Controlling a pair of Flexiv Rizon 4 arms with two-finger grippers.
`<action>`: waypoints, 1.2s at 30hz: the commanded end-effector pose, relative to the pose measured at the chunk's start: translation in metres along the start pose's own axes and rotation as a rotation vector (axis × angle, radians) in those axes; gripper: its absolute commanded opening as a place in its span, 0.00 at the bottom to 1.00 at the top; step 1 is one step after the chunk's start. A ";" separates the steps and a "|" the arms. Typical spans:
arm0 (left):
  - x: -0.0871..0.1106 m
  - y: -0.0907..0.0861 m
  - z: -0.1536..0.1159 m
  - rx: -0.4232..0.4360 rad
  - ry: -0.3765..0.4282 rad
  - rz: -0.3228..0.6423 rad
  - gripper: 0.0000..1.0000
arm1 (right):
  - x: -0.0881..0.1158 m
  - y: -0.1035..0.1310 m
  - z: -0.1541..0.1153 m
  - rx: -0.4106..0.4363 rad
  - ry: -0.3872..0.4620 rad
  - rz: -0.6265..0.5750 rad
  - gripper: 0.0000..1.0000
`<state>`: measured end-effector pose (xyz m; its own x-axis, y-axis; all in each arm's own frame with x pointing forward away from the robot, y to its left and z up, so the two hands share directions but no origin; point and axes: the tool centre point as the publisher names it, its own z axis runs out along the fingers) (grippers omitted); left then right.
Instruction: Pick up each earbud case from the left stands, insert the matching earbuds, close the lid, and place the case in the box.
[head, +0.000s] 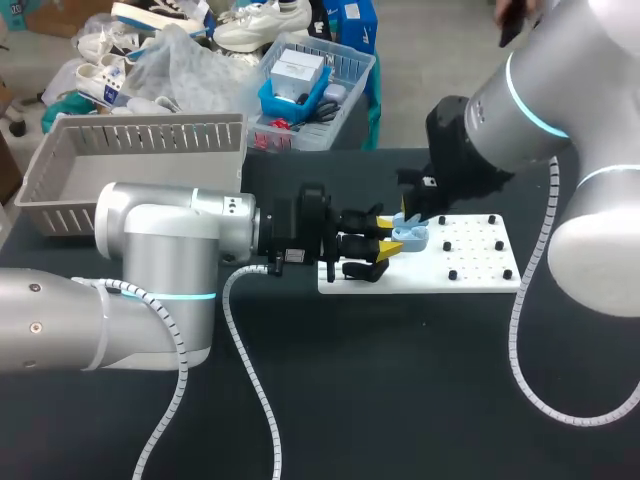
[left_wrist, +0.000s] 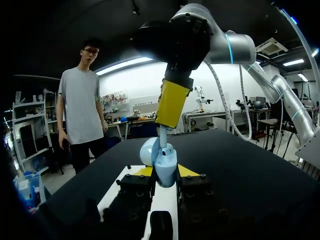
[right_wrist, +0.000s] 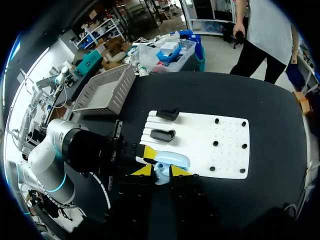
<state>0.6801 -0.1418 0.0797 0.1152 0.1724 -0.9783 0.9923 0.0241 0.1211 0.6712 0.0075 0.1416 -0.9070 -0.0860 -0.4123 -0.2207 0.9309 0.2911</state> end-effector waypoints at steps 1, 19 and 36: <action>0.000 -0.001 0.000 -0.004 0.000 0.001 0.00 | 0.002 0.001 0.003 0.010 -0.014 -0.002 0.00; 0.000 -0.001 0.000 -0.004 0.000 0.001 0.00 | 0.004 0.004 0.013 0.013 -0.016 -0.017 0.00; 0.000 -0.001 0.000 -0.004 0.000 0.001 0.00 | 0.003 0.002 0.021 0.008 -0.012 -0.008 0.00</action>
<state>0.6803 -0.1414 0.0787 0.1147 0.1732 -0.9782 0.9924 0.0251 0.1208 0.6750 0.0157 0.1266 -0.9027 -0.0930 -0.4202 -0.2272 0.9322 0.2816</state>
